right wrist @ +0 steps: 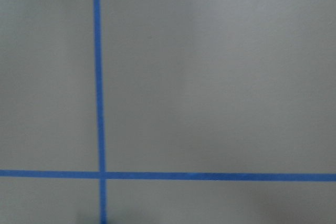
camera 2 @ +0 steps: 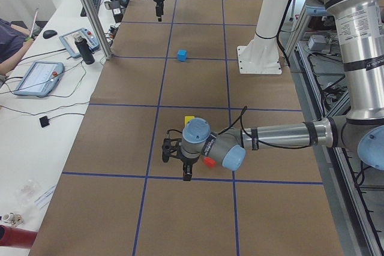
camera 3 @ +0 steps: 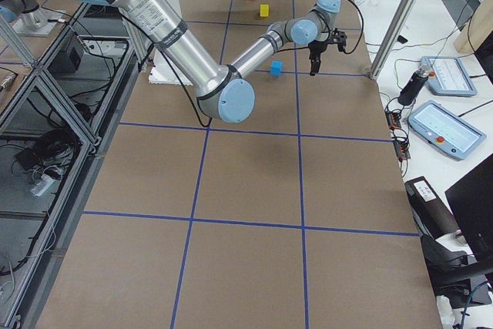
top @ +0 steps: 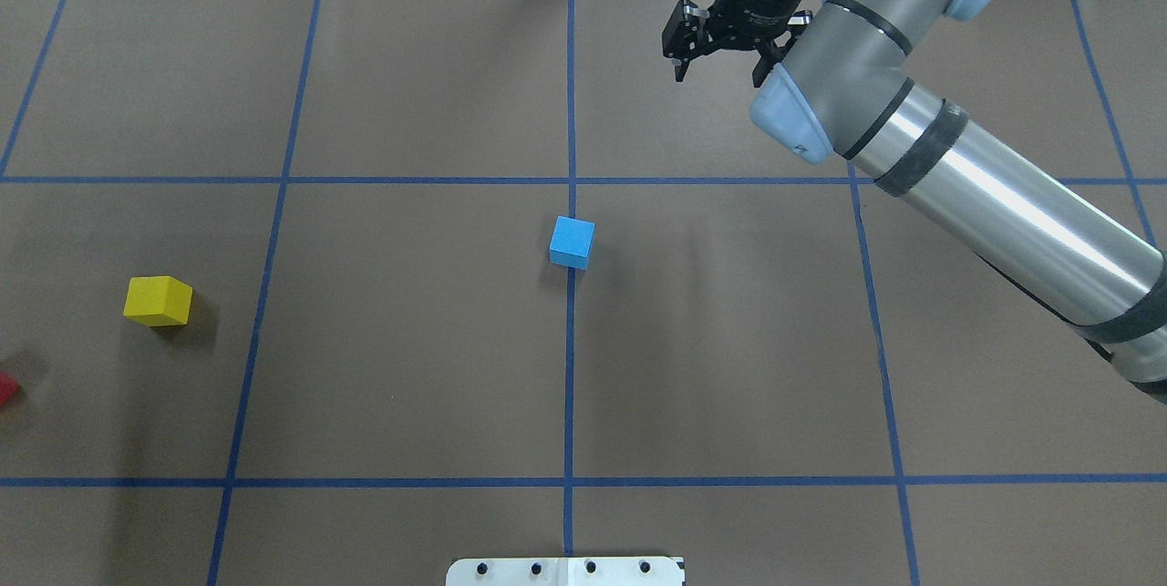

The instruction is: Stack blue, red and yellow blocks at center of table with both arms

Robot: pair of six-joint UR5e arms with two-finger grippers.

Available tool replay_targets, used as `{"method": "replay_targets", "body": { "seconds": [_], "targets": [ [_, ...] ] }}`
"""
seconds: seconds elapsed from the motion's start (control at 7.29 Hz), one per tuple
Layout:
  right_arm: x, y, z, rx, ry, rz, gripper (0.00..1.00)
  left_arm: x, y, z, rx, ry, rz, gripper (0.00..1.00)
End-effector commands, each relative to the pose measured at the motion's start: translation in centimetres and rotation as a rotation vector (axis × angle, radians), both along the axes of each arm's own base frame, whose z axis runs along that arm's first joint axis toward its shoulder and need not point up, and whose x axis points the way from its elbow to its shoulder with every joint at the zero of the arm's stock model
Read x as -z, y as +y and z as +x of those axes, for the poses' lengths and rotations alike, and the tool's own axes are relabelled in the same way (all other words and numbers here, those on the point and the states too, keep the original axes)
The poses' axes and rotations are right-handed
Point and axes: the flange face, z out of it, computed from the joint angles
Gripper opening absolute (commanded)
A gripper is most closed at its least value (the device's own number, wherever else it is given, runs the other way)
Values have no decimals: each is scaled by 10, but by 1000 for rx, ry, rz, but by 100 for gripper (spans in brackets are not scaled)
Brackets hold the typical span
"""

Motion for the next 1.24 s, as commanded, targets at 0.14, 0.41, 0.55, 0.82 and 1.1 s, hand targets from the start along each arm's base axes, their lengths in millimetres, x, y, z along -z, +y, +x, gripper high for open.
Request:
{"method": "replay_targets", "body": {
  "seconds": [0.14, 0.41, 0.55, 0.82, 1.1],
  "targets": [
    [-57, -11, 39, 28, 38, 34, 99, 1, 45, 71, -214, 12, 171, 100],
    [-67, -11, 41, 36, 47, 31, 99, 26, 62, 100, -335, 38, 248, 100],
    [-71, -11, 41, 36, 49, 27, 99, 26, 67, 98, -382, 28, 293, 99],
    [-71, -11, 41, 33, 49, 24, 99, 16, 74, 93, -416, 10, 308, 99],
    [-71, -10, 39, 32, 49, 19, 99, 4, 74, 91, -414, -11, 298, 99]
  ]
}}
